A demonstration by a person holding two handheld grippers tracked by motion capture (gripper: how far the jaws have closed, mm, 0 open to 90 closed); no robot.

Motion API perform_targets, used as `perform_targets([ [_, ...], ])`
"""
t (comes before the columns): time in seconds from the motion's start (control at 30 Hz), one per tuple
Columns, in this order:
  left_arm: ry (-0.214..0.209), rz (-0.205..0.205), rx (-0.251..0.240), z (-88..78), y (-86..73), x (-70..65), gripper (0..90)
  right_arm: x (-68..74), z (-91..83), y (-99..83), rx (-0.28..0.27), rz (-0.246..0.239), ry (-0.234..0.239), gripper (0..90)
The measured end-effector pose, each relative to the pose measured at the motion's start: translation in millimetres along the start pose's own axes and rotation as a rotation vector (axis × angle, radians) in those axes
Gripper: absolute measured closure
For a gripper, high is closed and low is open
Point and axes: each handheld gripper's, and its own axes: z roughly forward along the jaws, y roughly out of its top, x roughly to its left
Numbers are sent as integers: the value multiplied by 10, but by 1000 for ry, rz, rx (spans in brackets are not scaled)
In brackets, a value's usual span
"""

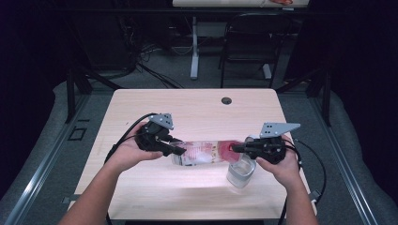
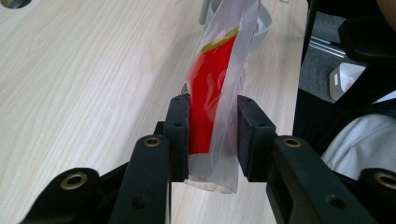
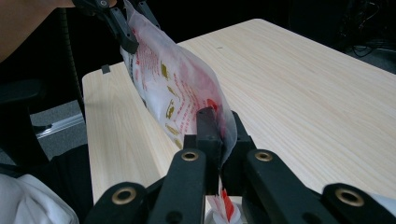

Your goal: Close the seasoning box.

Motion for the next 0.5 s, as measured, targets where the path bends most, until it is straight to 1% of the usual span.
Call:
perform_targets([
  [0.07, -2, -2, -8, -2, 10, -2, 690, -3, -7, -4, 0, 0, -2, 885],
  [0.37, 6, 12, 3, -19, 66, -3, 694, -15, -31, -21, 0, 4, 3, 886],
  [0.5, 8, 16, 0, -20, 85, -8, 695, -16, -39, -26, 1, 6, 0, 885],
])
